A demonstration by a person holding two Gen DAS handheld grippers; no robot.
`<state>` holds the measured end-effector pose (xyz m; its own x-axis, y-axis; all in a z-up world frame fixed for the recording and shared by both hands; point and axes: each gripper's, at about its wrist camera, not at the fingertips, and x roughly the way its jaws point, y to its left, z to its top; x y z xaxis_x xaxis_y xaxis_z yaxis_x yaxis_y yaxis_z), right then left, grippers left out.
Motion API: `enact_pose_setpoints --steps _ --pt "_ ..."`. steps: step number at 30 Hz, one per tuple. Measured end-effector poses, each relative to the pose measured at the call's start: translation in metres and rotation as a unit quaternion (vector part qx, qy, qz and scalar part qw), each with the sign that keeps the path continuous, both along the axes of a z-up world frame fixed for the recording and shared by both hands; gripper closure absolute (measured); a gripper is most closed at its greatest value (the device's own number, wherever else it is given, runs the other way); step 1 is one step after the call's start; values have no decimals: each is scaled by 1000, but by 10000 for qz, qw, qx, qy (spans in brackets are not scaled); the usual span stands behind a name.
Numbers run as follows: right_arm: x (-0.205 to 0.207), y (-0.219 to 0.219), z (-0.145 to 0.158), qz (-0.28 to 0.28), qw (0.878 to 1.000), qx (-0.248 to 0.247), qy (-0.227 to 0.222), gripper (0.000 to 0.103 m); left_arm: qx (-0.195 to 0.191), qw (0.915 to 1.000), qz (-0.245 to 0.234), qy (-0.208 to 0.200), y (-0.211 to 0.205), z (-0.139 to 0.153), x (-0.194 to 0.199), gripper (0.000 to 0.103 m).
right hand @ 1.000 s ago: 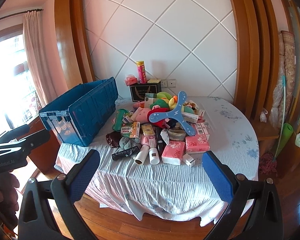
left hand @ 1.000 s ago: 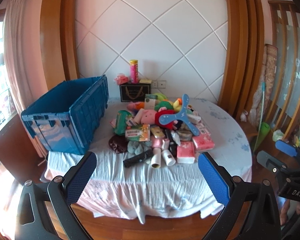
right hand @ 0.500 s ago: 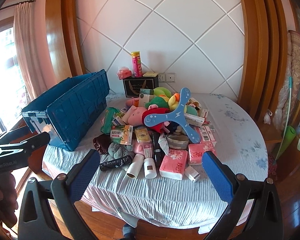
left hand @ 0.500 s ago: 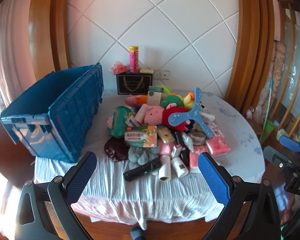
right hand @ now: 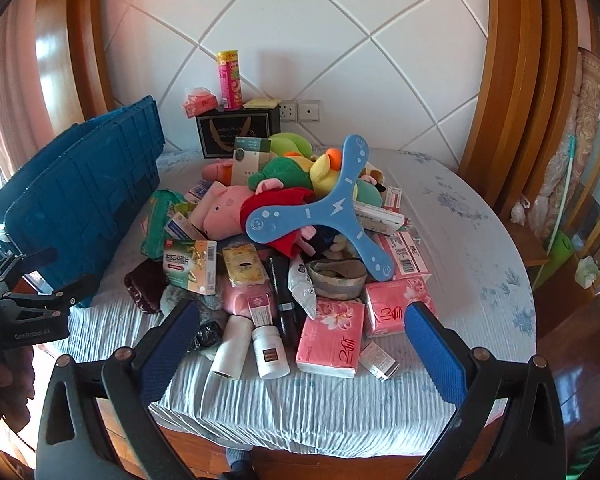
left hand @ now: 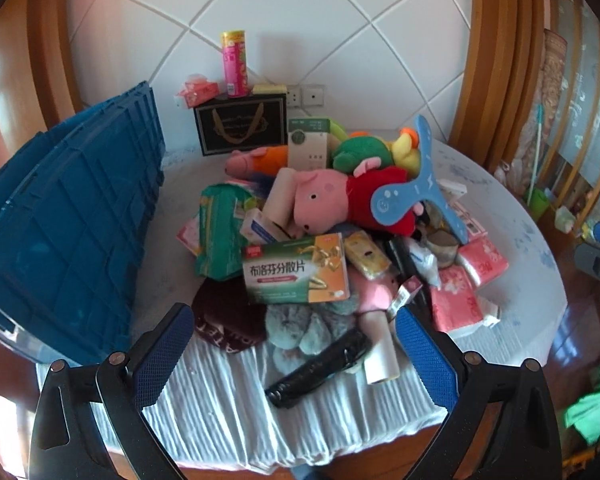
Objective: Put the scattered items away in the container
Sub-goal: 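Move both tools toward the pile of items on the table, then grasp the black wrapped roll with the left tool while the right tool grasps the pink tissue pack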
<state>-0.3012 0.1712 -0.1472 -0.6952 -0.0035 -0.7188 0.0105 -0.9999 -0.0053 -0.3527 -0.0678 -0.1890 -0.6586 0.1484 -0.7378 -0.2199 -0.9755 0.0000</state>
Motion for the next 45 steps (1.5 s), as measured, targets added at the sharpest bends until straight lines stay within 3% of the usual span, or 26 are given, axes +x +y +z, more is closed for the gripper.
enact_pose_setpoints --steps 8,13,21,25,28,35,38,45 --pt "-30 14 -45 -89 9991 59 -416 0 -40 9978 -222 -624 13 -63 -24 1" --pt "-48 30 -85 -23 9973 -10 -731 0 -417 9958 -530 -619 29 -108 -27 1" --pt "-84 45 -143 227 9927 61 -1184 0 -851 9870 -1002 -925 37 -184 -36 13" --pt "-99 44 -169 256 9900 17 -1390 0 -898 9820 -1255 -1093 42 -207 -43 29" --pt "-107 41 -187 228 9884 41 -1503 0 -831 9794 -1376 -1221 46 -215 -47 49" --pt "-121 35 -223 80 9823 185 -1865 0 -580 9802 -1481 -1182 43 -203 -43 62" --pt "-125 34 -234 10 9795 282 -1996 0 -557 9800 -1485 -1200 41 -199 -42 63" --pt "-128 41 -245 -76 9791 -3 -2030 0 -521 9806 -1468 -1189 35 -196 -37 63"
